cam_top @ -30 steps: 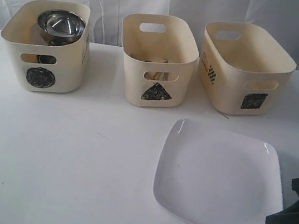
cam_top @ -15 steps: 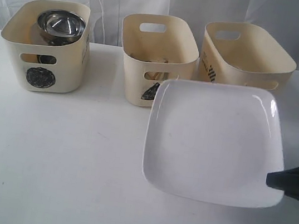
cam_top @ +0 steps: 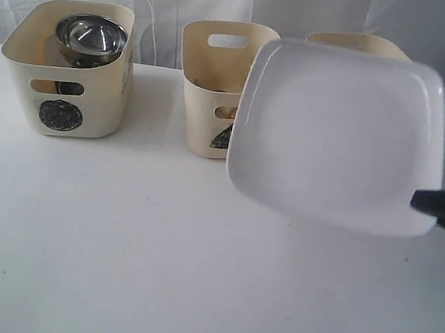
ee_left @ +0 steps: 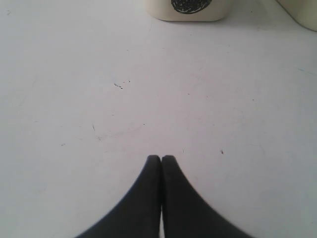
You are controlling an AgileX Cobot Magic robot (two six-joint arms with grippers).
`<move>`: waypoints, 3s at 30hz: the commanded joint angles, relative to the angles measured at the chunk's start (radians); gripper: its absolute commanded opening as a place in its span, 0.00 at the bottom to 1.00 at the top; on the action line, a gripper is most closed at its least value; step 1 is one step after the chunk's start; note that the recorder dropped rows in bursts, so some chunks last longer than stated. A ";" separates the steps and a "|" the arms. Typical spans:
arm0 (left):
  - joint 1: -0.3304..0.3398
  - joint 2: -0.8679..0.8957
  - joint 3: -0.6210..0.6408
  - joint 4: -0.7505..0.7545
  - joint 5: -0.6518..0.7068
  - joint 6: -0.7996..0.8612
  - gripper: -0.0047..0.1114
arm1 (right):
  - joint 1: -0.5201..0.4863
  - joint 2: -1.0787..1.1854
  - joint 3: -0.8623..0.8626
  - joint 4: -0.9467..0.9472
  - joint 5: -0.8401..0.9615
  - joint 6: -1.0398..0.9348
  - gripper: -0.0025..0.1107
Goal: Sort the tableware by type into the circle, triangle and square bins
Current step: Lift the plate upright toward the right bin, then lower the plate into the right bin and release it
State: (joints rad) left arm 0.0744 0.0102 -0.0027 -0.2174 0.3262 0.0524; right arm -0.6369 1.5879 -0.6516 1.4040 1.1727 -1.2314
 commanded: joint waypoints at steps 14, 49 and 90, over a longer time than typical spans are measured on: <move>-0.006 -0.008 0.003 -0.006 0.029 0.001 0.04 | 0.001 0.068 -0.578 0.276 -0.238 0.161 0.02; -0.006 -0.008 0.003 -0.006 0.029 0.001 0.04 | 0.257 0.362 -0.792 0.142 -0.813 -0.256 0.02; -0.006 -0.008 0.003 -0.006 0.029 0.001 0.04 | 0.551 -1.139 -0.248 -0.698 -0.863 0.402 0.02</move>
State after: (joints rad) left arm 0.0744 0.0102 -0.0027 -0.2174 0.3262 0.0524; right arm -0.0885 0.4820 -0.8984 0.7624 0.0117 -0.8062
